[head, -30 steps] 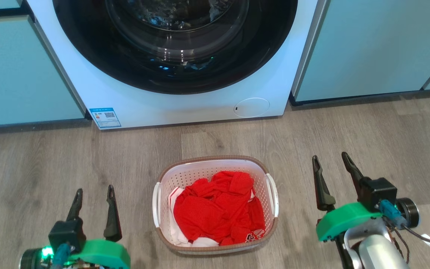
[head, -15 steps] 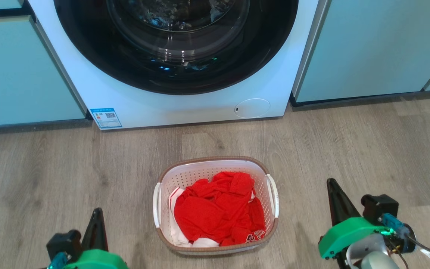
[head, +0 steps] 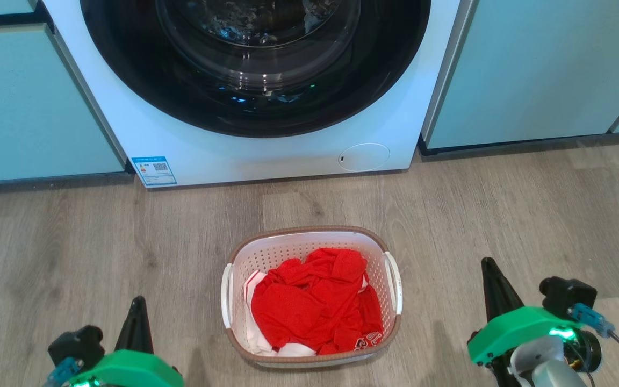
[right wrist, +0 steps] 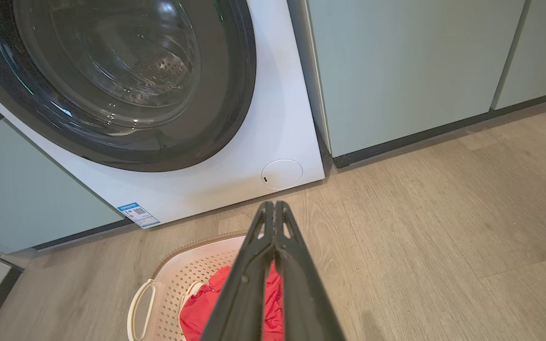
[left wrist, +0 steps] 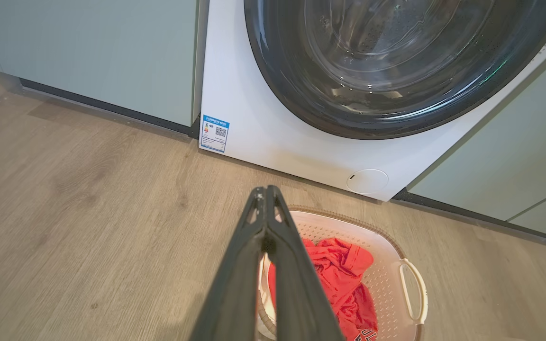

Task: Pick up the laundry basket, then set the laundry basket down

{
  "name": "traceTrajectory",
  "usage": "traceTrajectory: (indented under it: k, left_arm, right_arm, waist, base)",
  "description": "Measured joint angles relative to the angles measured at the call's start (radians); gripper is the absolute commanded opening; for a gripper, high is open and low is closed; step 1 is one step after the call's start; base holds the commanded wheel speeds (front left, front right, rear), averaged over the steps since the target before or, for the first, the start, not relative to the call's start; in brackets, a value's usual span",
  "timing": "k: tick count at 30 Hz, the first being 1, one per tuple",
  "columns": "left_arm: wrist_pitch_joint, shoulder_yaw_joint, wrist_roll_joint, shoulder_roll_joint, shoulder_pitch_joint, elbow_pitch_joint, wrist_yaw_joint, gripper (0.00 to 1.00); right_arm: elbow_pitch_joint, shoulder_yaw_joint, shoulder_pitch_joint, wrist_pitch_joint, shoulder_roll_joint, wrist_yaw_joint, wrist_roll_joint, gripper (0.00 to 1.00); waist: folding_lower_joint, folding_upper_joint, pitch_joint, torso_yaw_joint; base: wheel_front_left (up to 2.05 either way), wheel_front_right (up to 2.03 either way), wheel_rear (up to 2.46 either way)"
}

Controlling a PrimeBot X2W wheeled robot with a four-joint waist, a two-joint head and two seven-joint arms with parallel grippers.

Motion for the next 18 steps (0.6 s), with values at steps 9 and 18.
traceTrajectory:
  k: [9,18]
  left_arm:
    - [0.020,0.014,-0.096,0.000,-0.014,0.003,-0.010,0.00]
    - [0.045,0.024,-0.203,0.000,-0.034,0.010,-0.026,0.00]
  right_arm:
    - [-0.001,-0.012,-0.001,0.020,-0.001,0.000,0.095,0.00]
    - [-0.004,-0.032,-0.001,0.042,-0.003,0.000,0.201,0.00]
  waist:
    - [0.0000,0.0000,-0.002,0.002]
    - [0.0000,0.0000,-0.005,0.004]
  base:
    - [0.00,0.00,0.00]
    - [0.00,0.00,0.00]
